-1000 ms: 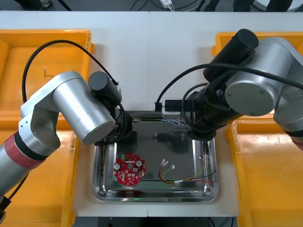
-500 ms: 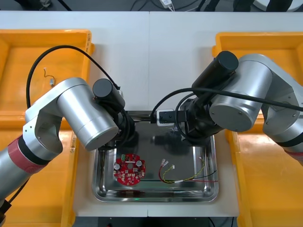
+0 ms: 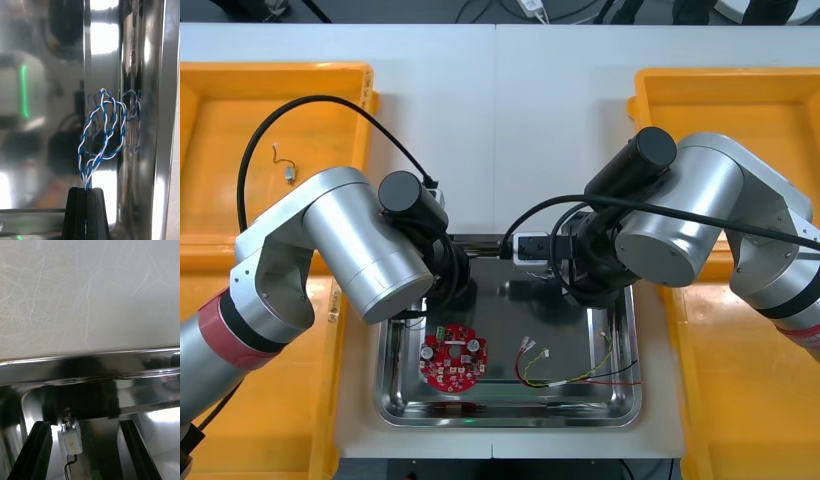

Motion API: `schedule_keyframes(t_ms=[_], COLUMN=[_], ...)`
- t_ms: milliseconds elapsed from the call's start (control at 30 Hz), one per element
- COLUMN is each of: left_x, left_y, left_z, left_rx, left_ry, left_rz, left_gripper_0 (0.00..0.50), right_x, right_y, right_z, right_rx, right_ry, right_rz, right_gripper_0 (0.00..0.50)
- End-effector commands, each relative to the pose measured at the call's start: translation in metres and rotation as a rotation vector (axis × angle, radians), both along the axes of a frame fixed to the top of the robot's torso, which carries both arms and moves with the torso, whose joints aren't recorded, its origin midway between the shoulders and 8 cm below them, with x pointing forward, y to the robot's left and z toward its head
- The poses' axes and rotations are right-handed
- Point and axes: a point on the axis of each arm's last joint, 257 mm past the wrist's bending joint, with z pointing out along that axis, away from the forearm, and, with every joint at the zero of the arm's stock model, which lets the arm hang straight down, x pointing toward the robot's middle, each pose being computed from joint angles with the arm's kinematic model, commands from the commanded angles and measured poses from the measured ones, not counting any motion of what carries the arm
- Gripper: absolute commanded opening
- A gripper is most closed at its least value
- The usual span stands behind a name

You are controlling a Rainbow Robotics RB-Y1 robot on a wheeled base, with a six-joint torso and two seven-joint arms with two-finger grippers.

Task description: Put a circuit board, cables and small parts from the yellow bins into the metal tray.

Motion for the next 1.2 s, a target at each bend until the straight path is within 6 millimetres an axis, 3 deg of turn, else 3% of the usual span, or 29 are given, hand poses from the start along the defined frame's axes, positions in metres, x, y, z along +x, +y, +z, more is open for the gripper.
schedule_keyframes(t_ms=[33, 333, 367, 433, 500, 633, 967, 1200], left_x=[-0.009, -0.008, -0.007, -0.006, -0.001, 0.007, 0.021, 0.027], left_y=[-0.022, -0.002, 0.002, 0.008, 0.017, 0.029, 0.054, 0.074], left_z=[0.011, 0.03, 0.033, 0.038, 0.044, 0.056, 0.09, 0.12], left_rx=[-0.092, -0.051, -0.042, -0.035, -0.023, -0.009, -0.034, -0.036], left_ry=[-0.018, -0.022, -0.021, -0.023, -0.031, -0.044, -0.067, -0.069], left_rz=[0.043, 0.03, 0.033, 0.035, 0.025, 0.001, -0.001, 0.026], left_gripper_0=[0.5, 0.5, 0.5, 0.5, 0.5, 0.5, 0.5, 0.5], right_x=[-0.007, -0.011, -0.012, -0.012, -0.011, -0.01, -0.004, -0.015], right_y=[0.004, 0.002, 0.001, 0.002, 0.002, 0.003, -0.004, -0.009], right_z=[-0.009, -0.017, -0.018, -0.017, -0.017, -0.016, -0.006, 0.013], right_rx=[-0.019, -0.034, -0.034, -0.031, -0.028, -0.024, -0.015, 0.002], right_ry=[-0.007, 0.001, 0.003, 0.005, 0.003, -0.004, -0.007, 0.047], right_rz=[0.059, 0.067, 0.067, 0.066, 0.063, 0.062, 0.039, 0.031], right_gripper_0=[0.0, 0.0, 0.022, 0.095, 0.306, 0.5, 0.5, 0.5])
